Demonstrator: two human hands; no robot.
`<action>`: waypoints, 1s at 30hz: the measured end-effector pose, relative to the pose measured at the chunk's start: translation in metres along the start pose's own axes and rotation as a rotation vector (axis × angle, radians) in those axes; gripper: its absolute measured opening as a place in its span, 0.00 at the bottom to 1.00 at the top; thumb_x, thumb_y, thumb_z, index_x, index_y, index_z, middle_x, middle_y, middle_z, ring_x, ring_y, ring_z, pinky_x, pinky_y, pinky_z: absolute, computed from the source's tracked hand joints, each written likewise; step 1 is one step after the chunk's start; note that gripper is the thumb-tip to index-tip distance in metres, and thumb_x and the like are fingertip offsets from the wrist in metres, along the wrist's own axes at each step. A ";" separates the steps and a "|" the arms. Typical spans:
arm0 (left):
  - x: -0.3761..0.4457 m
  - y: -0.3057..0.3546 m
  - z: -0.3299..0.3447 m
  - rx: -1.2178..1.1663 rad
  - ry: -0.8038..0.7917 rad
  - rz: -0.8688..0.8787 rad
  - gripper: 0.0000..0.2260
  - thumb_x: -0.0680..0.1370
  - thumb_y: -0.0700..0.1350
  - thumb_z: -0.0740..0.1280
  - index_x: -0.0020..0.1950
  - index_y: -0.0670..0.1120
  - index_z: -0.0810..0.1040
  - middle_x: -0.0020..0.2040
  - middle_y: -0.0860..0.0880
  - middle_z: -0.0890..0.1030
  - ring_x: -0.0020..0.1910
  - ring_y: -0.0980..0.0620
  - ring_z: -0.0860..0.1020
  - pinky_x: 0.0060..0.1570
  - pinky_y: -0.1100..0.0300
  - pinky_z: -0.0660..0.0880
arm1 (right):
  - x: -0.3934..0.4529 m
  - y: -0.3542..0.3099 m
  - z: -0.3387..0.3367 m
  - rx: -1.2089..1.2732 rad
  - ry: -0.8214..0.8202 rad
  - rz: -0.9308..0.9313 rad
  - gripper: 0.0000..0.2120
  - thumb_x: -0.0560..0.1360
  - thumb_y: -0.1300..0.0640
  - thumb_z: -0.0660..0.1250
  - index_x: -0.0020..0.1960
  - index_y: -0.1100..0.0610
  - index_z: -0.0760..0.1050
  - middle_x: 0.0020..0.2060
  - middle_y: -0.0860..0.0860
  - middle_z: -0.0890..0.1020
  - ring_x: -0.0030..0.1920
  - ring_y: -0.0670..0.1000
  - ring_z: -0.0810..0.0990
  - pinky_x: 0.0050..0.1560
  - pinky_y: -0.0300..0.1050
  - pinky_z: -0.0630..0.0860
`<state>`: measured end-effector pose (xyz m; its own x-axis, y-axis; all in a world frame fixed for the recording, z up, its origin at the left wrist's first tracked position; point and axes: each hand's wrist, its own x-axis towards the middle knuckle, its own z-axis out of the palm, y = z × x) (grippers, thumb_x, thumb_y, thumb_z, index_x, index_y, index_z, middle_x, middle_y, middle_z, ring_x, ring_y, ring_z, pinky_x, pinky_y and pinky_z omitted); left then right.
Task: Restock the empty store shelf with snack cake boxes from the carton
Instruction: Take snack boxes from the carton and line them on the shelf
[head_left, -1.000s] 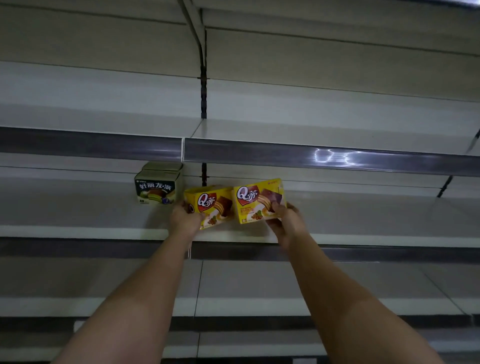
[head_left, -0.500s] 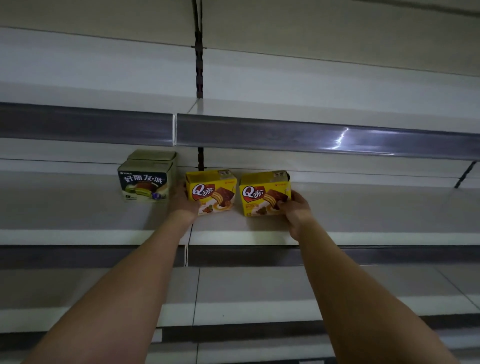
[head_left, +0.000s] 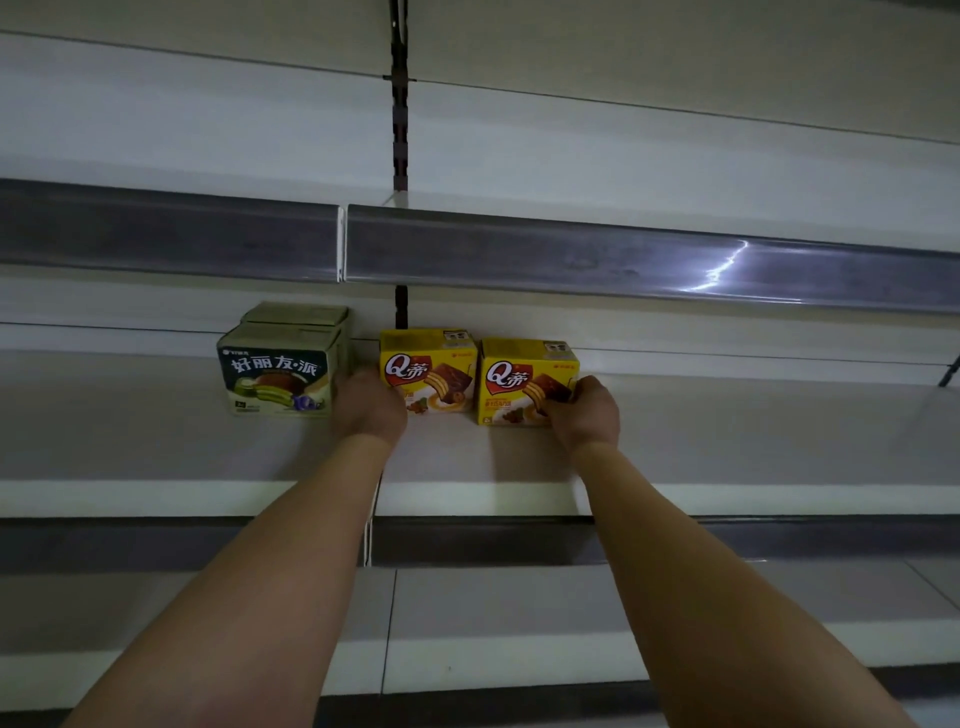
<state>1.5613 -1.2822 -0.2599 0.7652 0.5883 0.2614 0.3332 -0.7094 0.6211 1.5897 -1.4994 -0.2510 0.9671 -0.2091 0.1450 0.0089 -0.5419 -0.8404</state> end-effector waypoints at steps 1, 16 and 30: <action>0.003 -0.001 0.002 -0.014 0.006 -0.005 0.10 0.79 0.40 0.61 0.56 0.36 0.76 0.57 0.36 0.77 0.60 0.39 0.72 0.53 0.51 0.71 | 0.002 -0.001 0.002 -0.001 0.009 -0.005 0.13 0.75 0.56 0.69 0.55 0.62 0.74 0.53 0.59 0.80 0.53 0.58 0.78 0.44 0.42 0.69; 0.023 0.012 0.018 -0.507 -0.034 -0.263 0.20 0.77 0.48 0.63 0.65 0.42 0.63 0.64 0.39 0.74 0.59 0.39 0.75 0.60 0.44 0.72 | 0.020 -0.020 0.031 0.168 0.021 0.101 0.18 0.73 0.59 0.68 0.60 0.64 0.68 0.57 0.61 0.76 0.57 0.61 0.76 0.48 0.47 0.71; 0.013 0.021 0.019 -0.656 -0.176 -0.210 0.22 0.72 0.47 0.60 0.66 0.46 0.72 0.62 0.44 0.77 0.59 0.42 0.75 0.61 0.46 0.72 | 0.006 -0.028 0.040 0.366 -0.164 0.071 0.25 0.65 0.52 0.65 0.61 0.57 0.75 0.55 0.55 0.80 0.56 0.58 0.79 0.60 0.56 0.76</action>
<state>1.5885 -1.2969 -0.2577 0.8171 0.5764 -0.0010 0.1251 -0.1756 0.9765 1.6059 -1.4528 -0.2473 0.9960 -0.0871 0.0201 0.0023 -0.1990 -0.9800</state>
